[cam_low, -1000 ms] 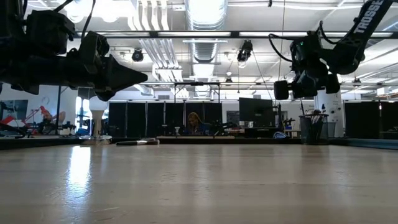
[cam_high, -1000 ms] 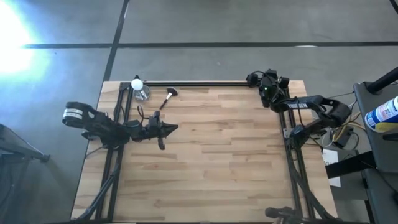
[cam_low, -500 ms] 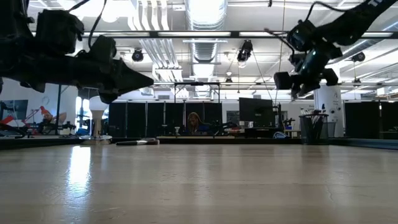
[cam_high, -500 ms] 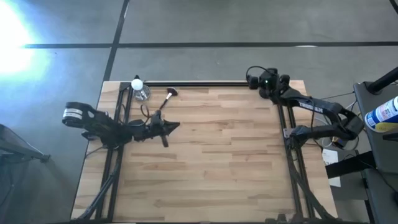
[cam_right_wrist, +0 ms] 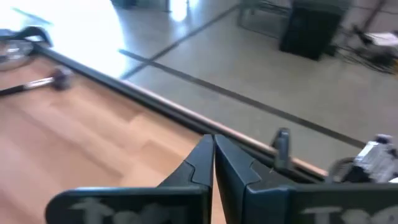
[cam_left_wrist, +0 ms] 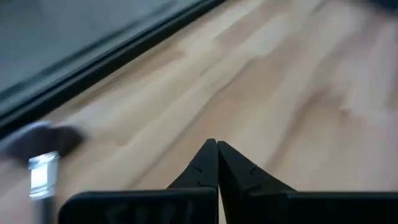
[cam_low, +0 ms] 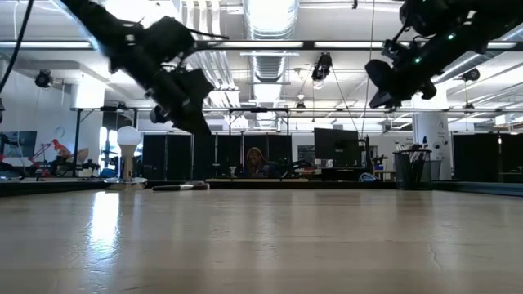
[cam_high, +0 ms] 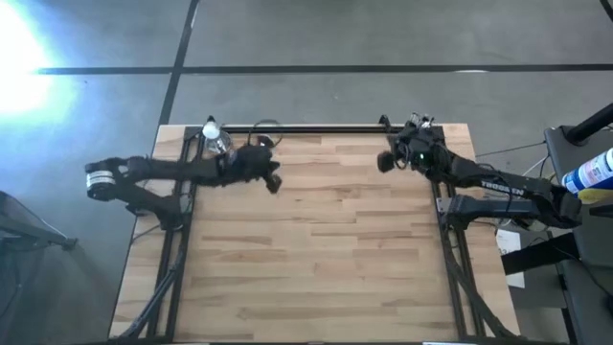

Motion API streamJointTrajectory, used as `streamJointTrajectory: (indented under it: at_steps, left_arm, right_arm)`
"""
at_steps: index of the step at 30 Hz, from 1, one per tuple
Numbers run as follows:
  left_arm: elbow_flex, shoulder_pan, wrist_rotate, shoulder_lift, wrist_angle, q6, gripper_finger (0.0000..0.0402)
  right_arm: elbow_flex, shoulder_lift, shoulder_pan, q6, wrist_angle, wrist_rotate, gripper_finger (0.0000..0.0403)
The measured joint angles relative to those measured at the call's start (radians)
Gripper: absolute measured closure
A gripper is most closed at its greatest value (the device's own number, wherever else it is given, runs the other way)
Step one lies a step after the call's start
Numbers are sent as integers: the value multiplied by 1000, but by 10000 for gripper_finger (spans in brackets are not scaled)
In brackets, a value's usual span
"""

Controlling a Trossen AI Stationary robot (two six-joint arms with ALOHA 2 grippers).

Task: Put items in baskets/containers
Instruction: Put the highlighter brush into the mesh organizer

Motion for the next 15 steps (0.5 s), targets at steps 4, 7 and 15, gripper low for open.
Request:
streamJointTrajectory:
  at_steps: [4, 7, 15]
  left_arm:
    - [190, 114, 5, 80, -322, 9, 400]
    - [289, 179, 6, 161, -448, 13, 386]
    - [422, 316, 101, 367, -508, 69, 299]
  right_arm:
    - [-44, -44, 95, -3, 28, 3, 394]
    - [-71, -59, 144, -6, 58, 3, 394]
    - [-89, -53, 195, -7, 75, 6, 394]
